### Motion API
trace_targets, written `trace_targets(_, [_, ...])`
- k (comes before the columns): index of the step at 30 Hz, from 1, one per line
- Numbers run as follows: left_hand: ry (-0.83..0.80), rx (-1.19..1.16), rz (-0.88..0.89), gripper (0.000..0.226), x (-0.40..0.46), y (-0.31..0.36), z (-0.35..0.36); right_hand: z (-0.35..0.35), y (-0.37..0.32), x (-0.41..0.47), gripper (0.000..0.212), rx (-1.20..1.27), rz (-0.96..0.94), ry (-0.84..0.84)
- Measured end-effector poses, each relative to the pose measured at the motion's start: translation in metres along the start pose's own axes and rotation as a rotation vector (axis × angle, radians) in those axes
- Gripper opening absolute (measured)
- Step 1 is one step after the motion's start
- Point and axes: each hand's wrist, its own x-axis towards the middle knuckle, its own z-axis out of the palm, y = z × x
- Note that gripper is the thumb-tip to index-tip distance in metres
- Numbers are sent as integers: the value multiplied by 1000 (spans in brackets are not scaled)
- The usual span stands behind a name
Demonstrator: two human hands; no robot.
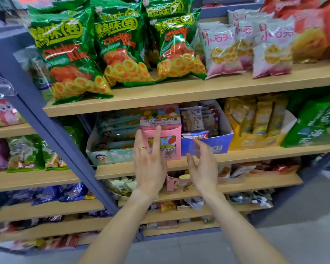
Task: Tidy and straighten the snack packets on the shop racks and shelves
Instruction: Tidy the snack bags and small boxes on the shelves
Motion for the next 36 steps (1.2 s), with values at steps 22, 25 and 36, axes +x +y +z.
trace_targets(22, [-15, -43, 16, 42, 43, 258, 106, -207, 179, 86, 48, 45, -121, 58])
trace_targets(25, [-120, 86, 11, 25, 71, 264, 102, -209, 170, 123, 51, -28, -52, -6])
trace_targets(36, [-67, -62, -50, 32, 67, 276, 74, -202, 164, 173, 19, -260, 14, -134])
